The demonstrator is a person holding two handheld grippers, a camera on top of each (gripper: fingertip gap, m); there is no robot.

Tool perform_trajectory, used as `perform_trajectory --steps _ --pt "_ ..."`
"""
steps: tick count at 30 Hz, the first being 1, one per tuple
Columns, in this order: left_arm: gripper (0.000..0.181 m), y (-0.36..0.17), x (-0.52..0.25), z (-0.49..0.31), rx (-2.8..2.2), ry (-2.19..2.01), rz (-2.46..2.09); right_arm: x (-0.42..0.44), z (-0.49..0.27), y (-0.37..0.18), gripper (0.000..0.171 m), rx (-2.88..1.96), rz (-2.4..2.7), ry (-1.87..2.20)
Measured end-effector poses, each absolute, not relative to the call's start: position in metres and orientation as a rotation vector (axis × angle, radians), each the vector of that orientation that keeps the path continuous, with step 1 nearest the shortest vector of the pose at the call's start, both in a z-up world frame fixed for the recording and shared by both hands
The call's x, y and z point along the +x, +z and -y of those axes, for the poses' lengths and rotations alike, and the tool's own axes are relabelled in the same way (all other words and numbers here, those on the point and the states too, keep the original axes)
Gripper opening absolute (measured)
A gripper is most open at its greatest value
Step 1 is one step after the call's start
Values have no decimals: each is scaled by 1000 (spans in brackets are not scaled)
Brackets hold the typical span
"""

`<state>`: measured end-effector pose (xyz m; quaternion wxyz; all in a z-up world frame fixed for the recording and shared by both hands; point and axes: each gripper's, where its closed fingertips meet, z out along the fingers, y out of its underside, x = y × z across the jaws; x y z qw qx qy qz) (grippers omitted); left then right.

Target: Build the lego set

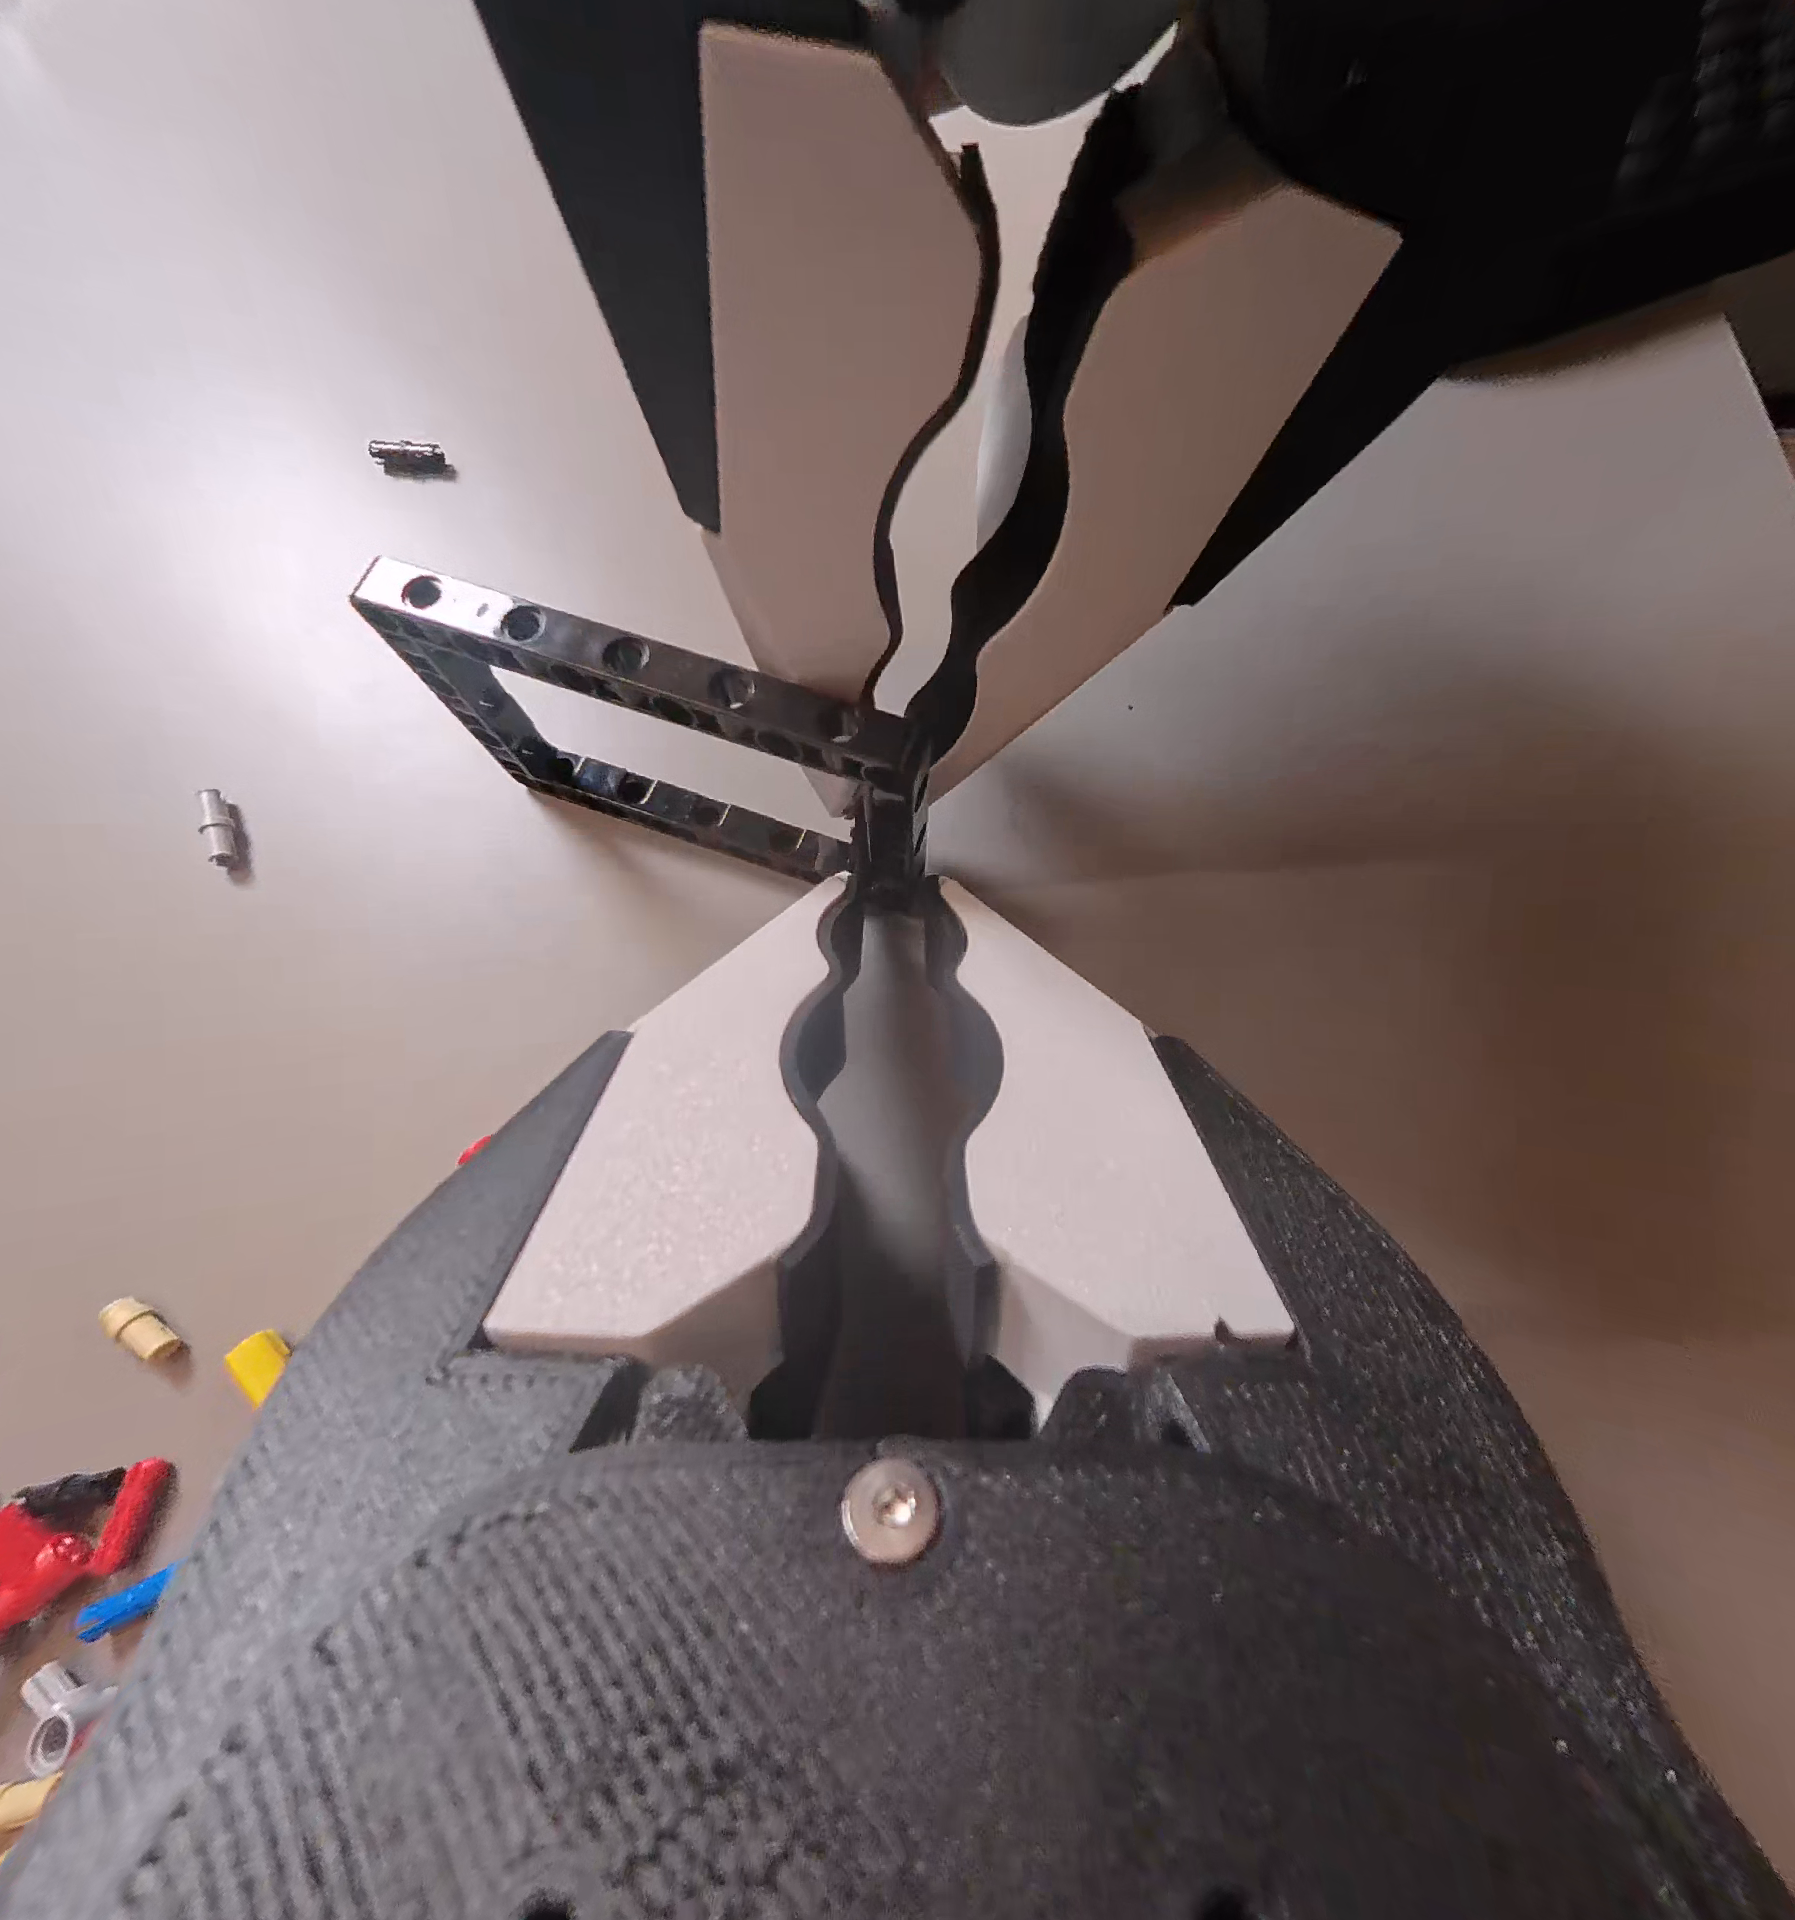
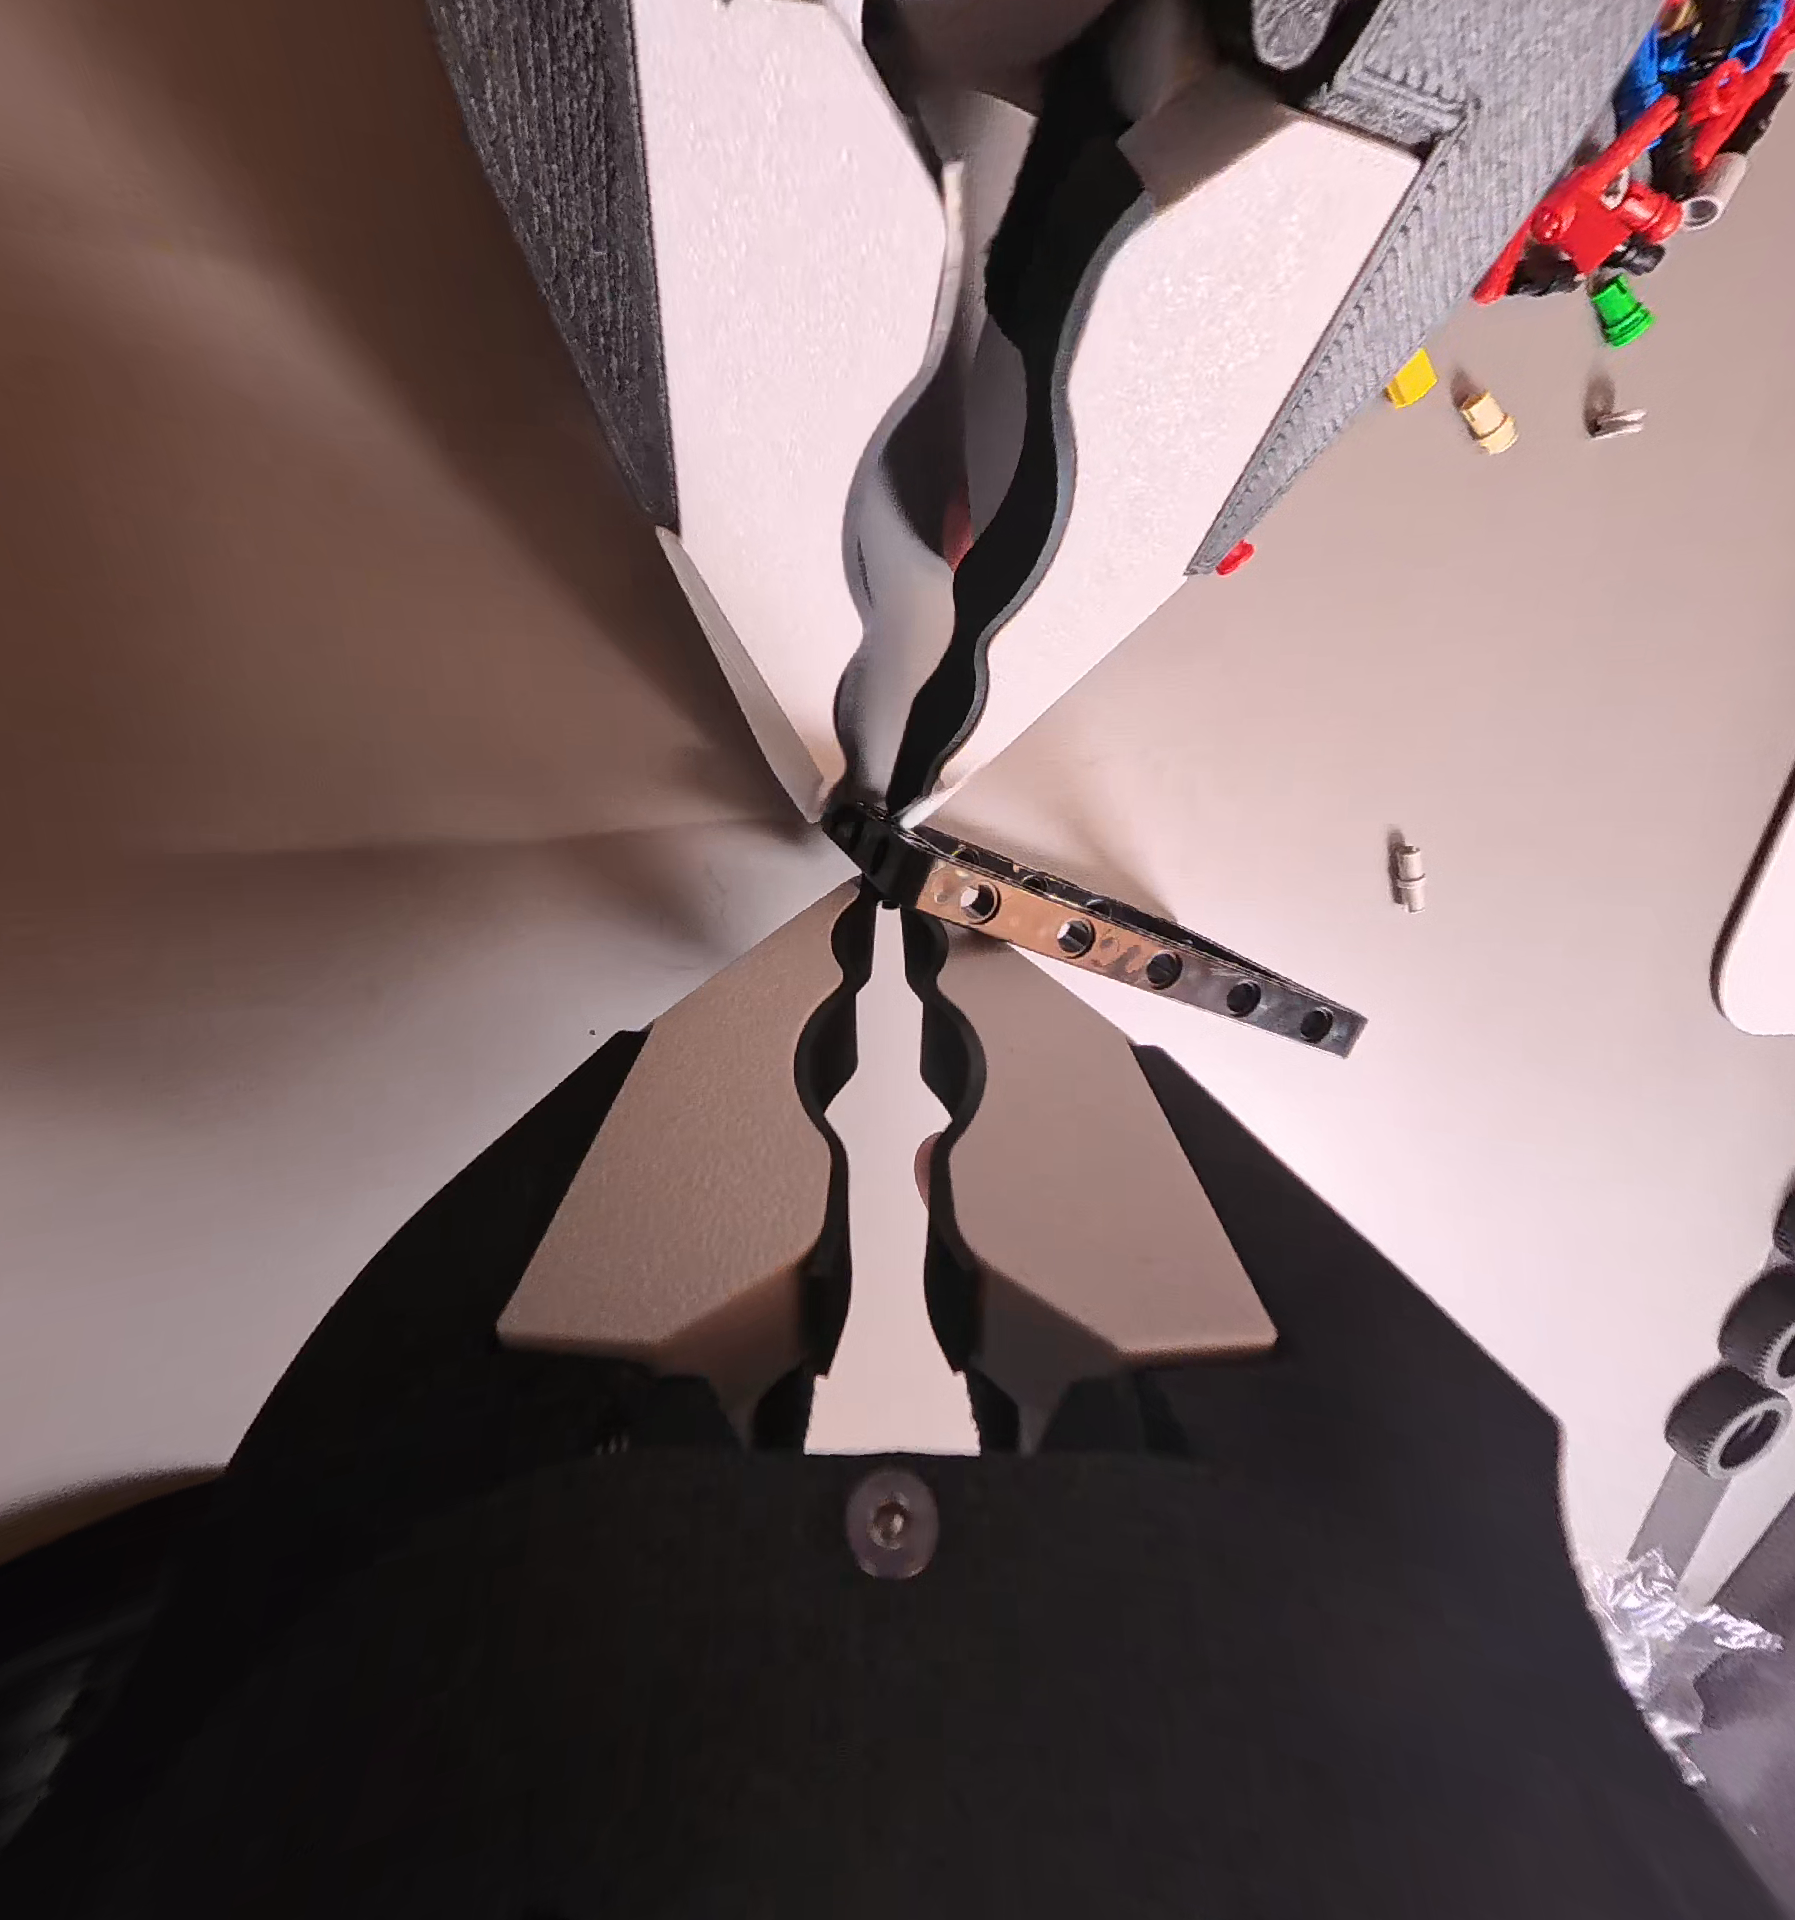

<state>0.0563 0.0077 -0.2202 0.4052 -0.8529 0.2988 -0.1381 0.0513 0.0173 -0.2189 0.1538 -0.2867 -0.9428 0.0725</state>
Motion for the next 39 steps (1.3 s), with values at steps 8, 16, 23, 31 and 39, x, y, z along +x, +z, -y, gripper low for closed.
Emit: perform_trajectory --steps 8,16,23,31,39 --pt "21 -218 62 -5 -2128 -376 -766 53 -14 -217 1 -908 2732 297" --pt "12 -219 62 -10 -2129 -311 -749 57 -14 -217 1 -1020 2693 461" --pt "15 -218 65 -12 -2117 -246 -768 60 -16 -217 1 -1117 2675 597" --pt "20 -212 67 -13 -2097 -239 -753 64 -9 -219 1 -1169 2660 734" --pt "10 -214 75 -10 -2083 -254 -808 67 -9 -219 1 -1195 2619 799"
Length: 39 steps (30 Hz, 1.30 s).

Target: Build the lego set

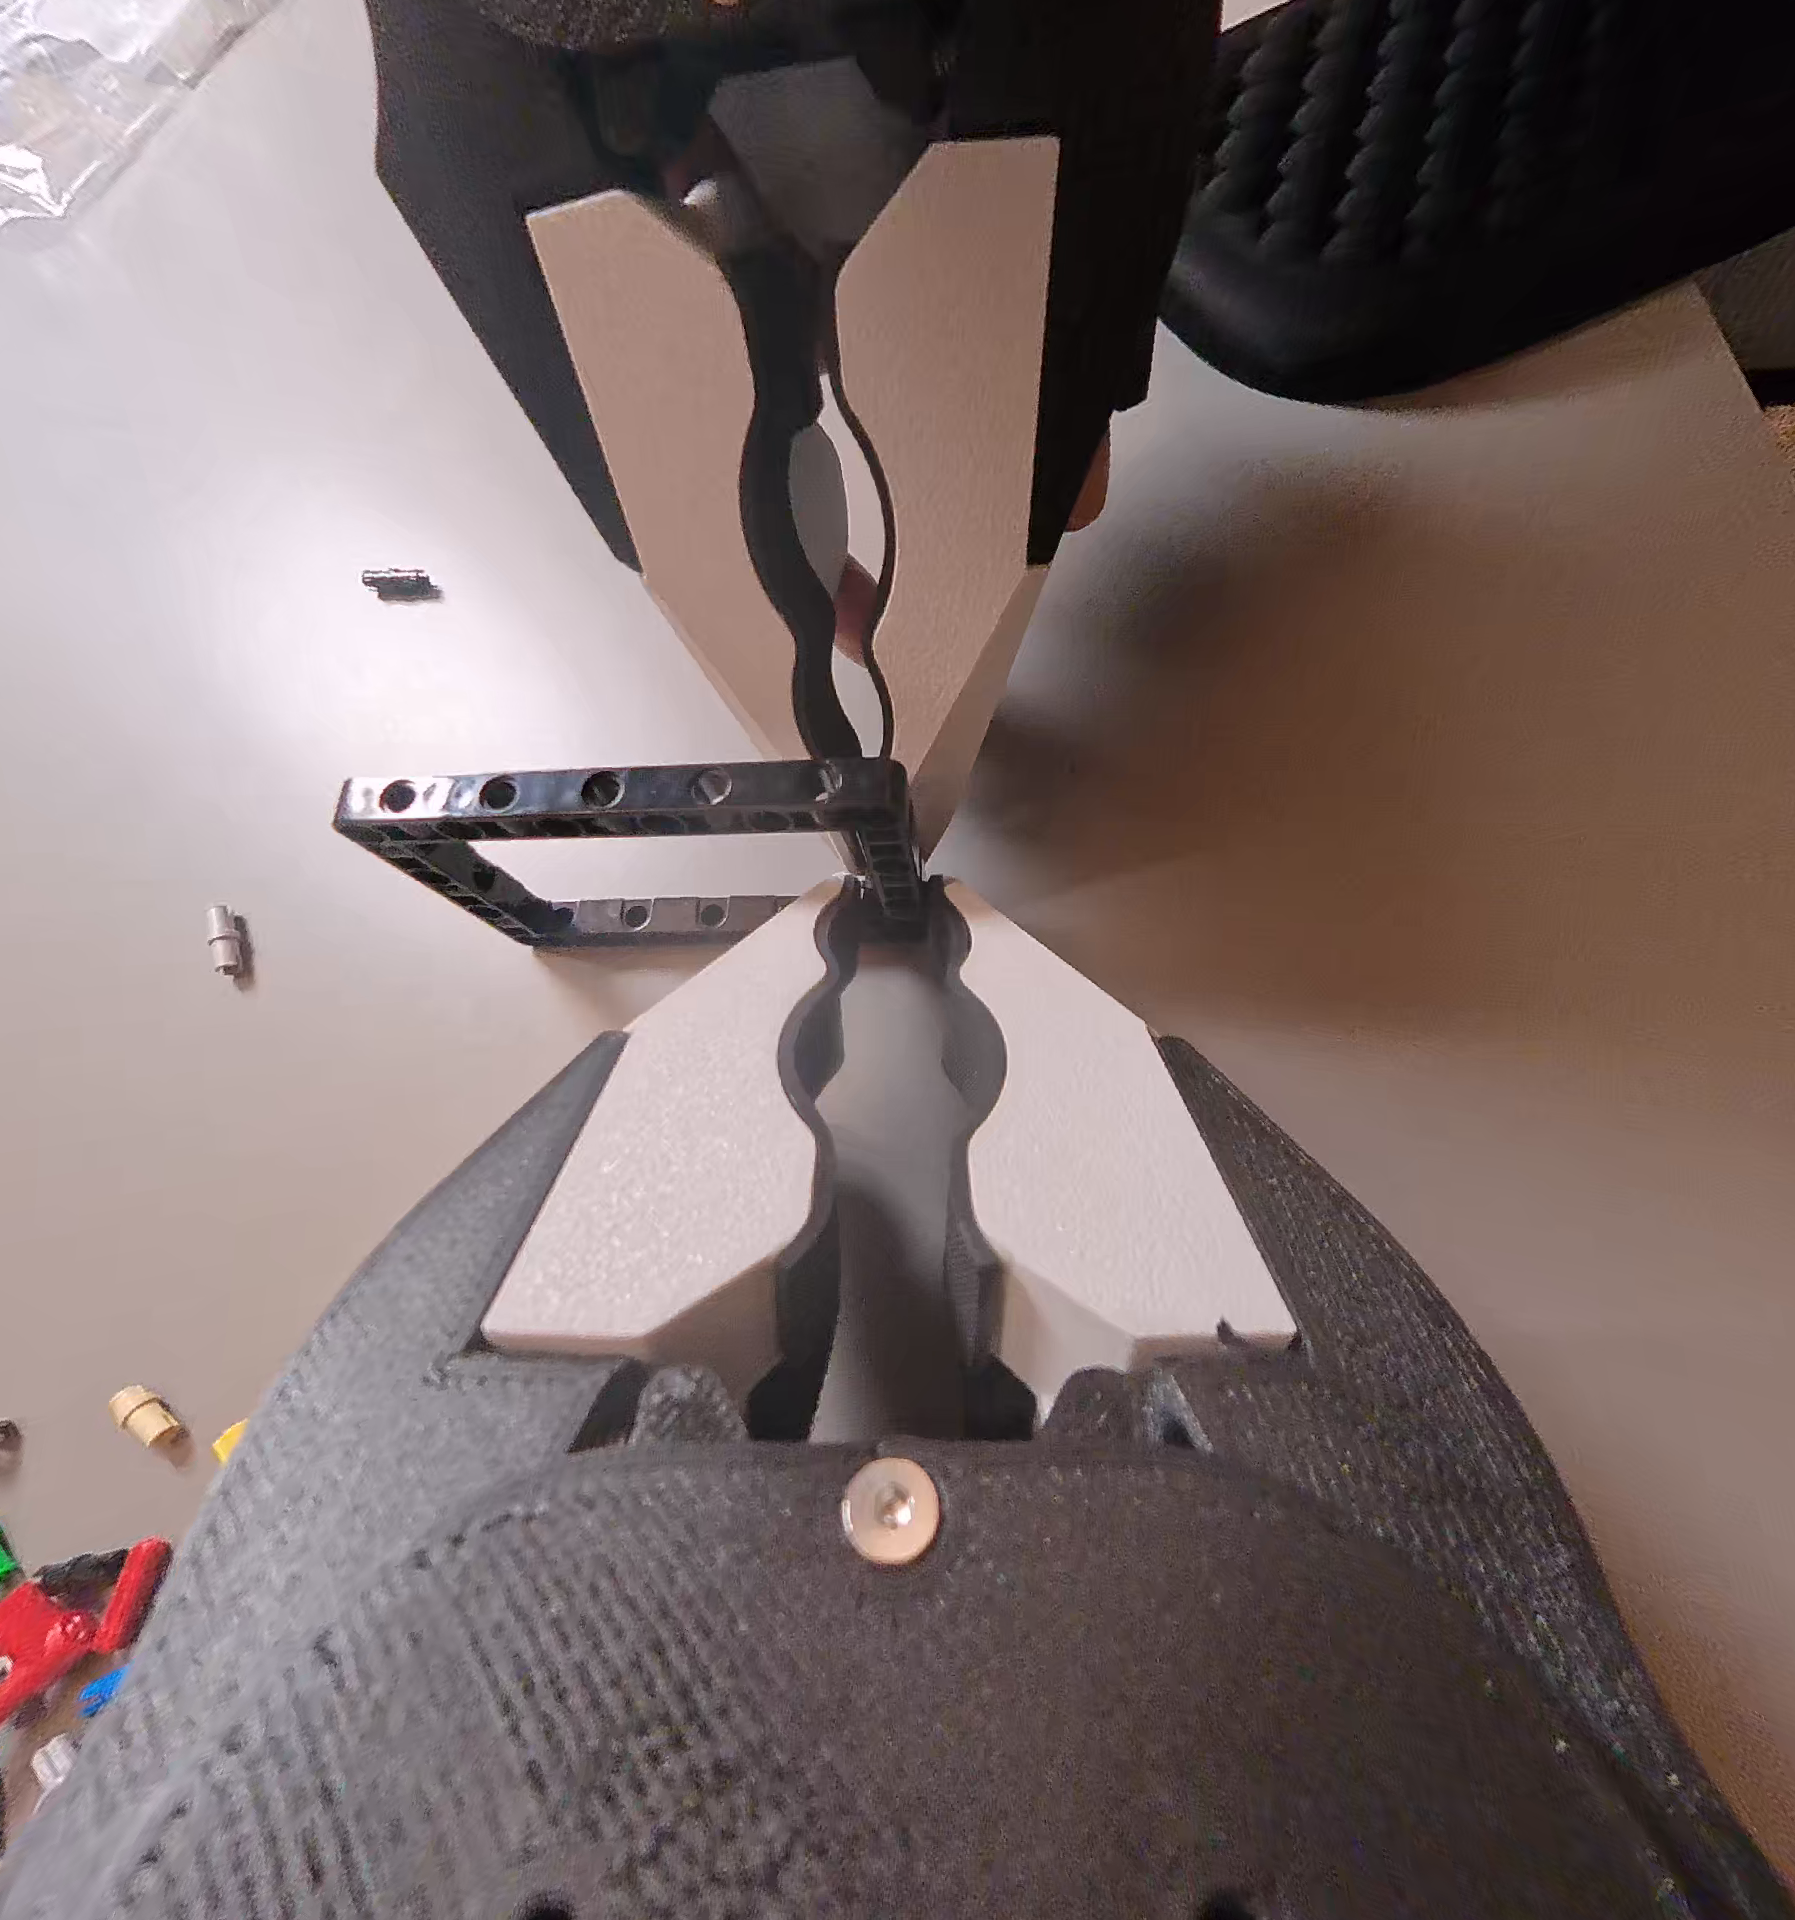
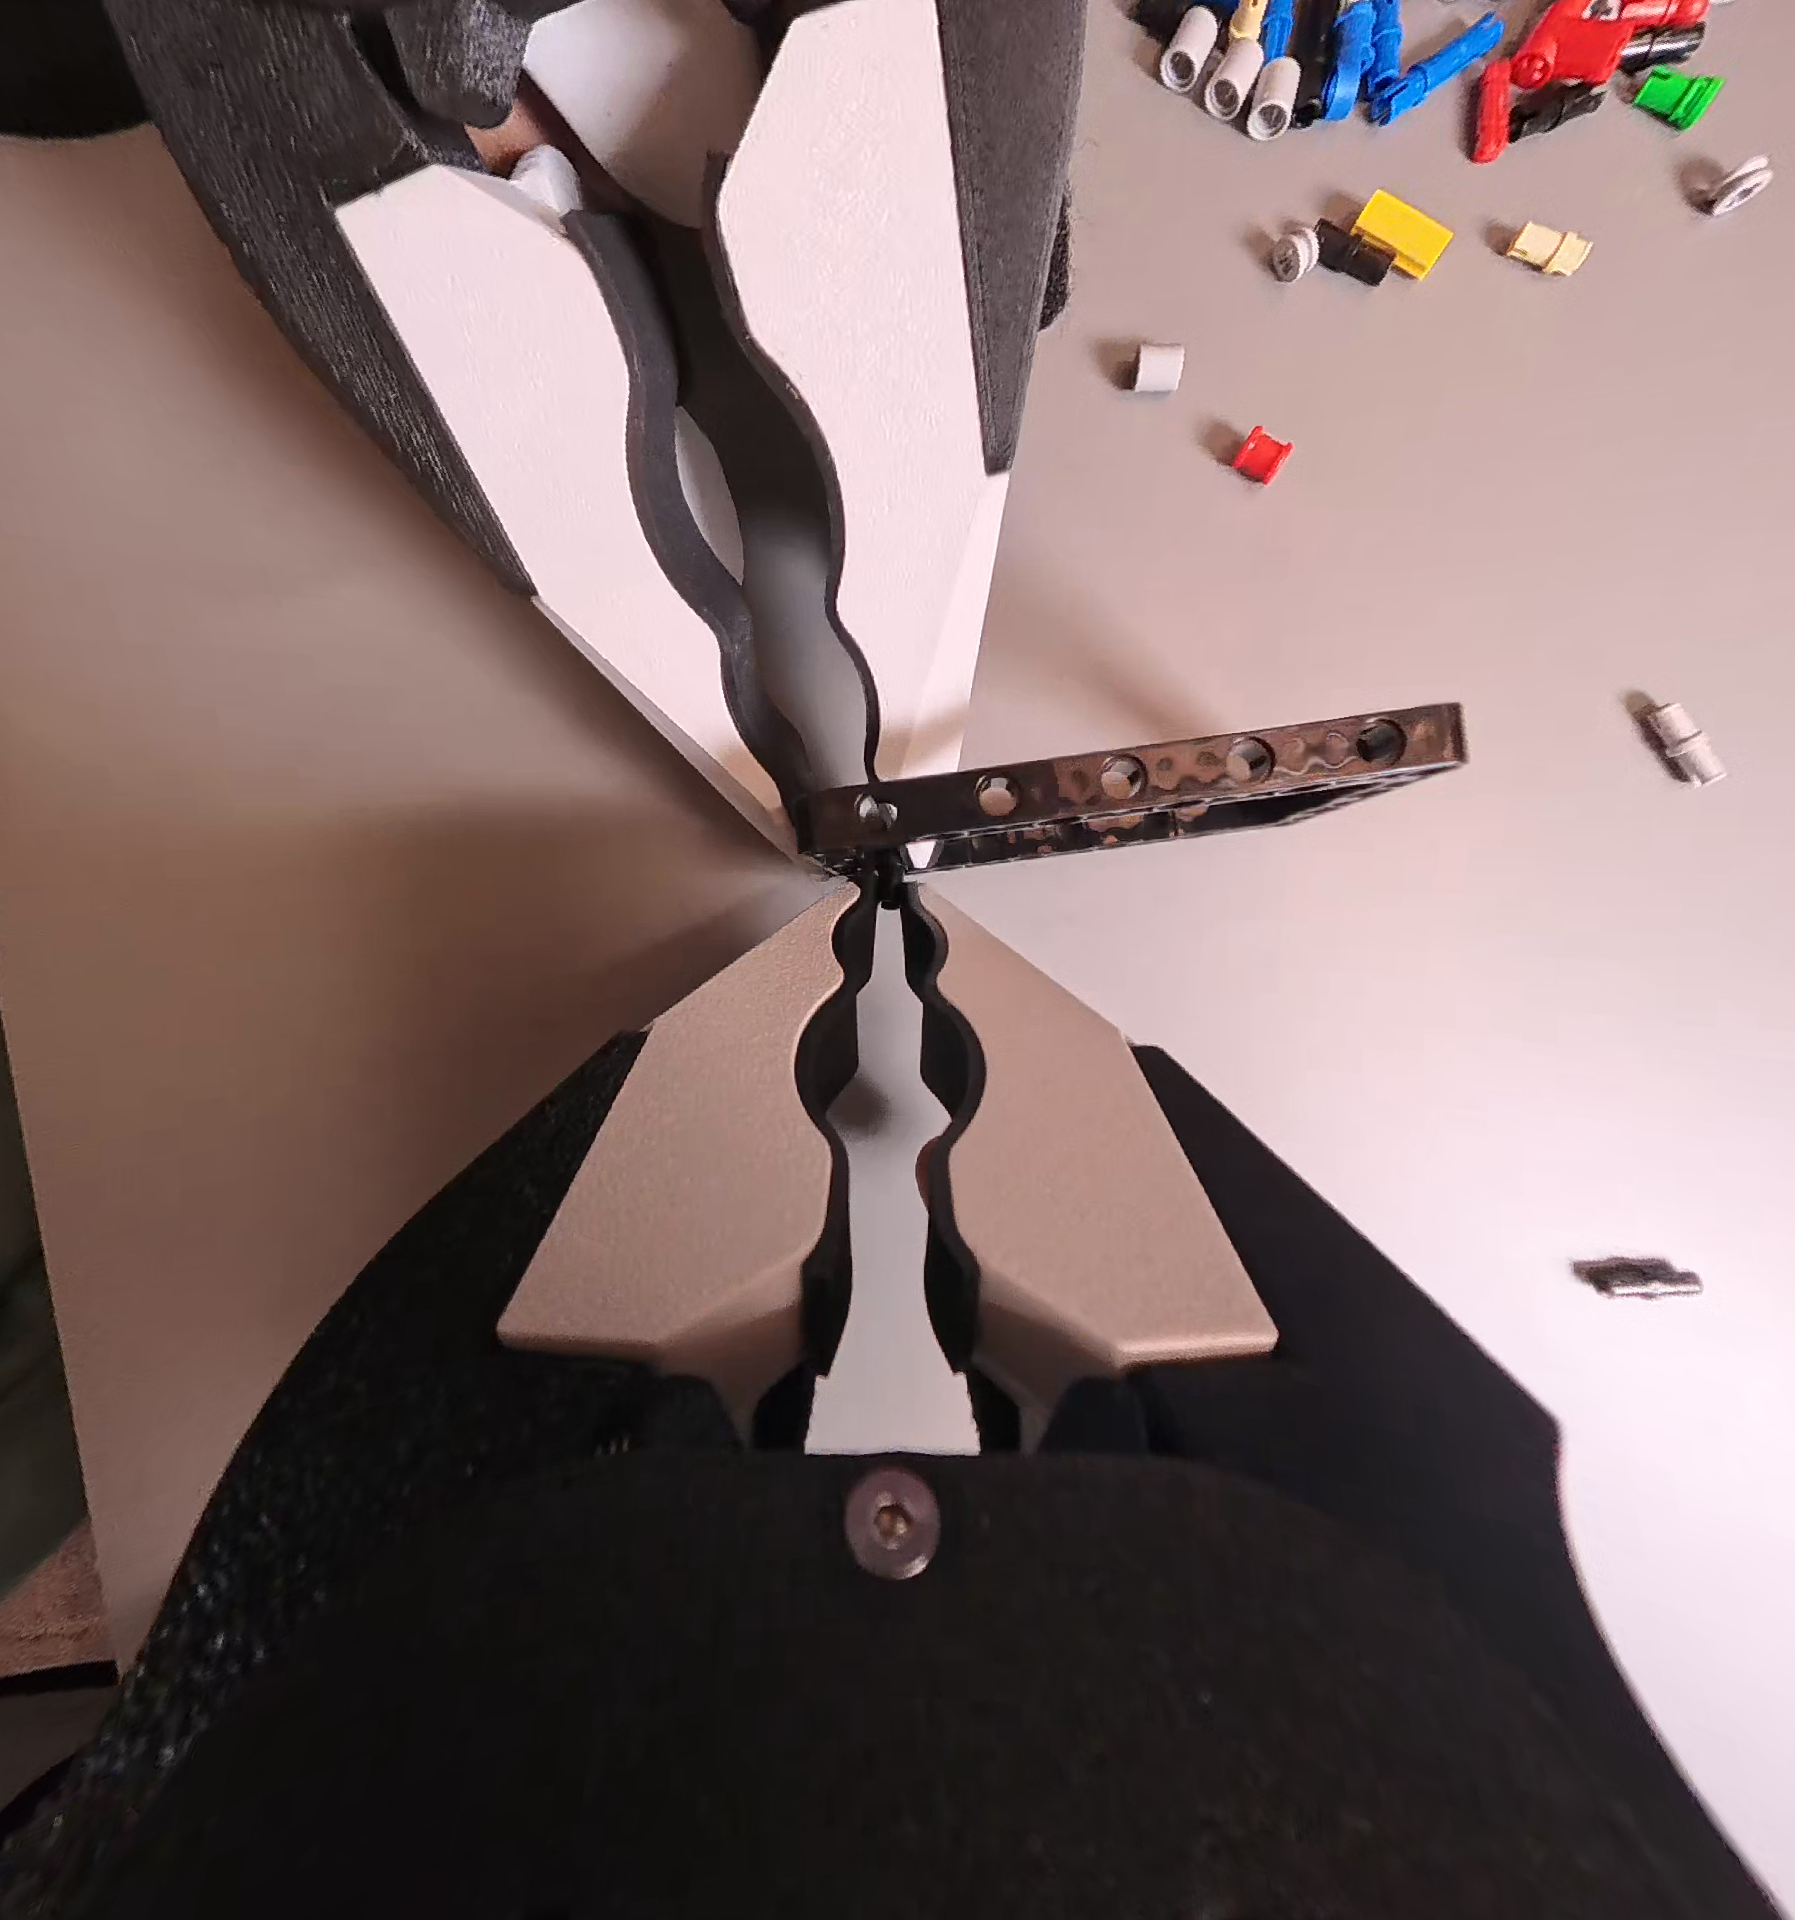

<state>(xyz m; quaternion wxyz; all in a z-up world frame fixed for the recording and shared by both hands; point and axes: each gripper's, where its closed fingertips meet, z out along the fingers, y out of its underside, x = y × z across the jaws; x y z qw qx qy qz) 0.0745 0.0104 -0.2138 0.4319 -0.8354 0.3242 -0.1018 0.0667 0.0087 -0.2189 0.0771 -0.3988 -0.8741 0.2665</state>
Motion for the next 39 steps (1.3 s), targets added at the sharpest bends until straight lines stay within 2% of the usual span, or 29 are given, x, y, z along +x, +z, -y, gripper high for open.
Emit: perform_trajectory --steps 11,19,24,28,30,35,39 --pt "17 -211 73 -4 -2071 -252 -844 74 -4 -218 1 -1221 2574 855" --pt "37 -200 74 -2 -2060 -306 -799 77 3 -219 1 -1222 2574 870" --pt "40 -191 74 -7 -2045 -345 -713 78 3 -217 1 -1226 2553 887" --pt "36 -190 77 -8 -2040 -353 -698 81 0 -215 1 -1227 2516 895" --pt "24 -190 78 -8 -2037 -346 -709 84 -2 -214 2 -1229 2504 897" --pt "9 -191 72 -7 -2035 -321 -724 93 -12 -209 2 -1265 2448 938" --pt "8 -191 63 -7 -2034 -287 -730 98 -22 -206 2 -1293 2390 974"
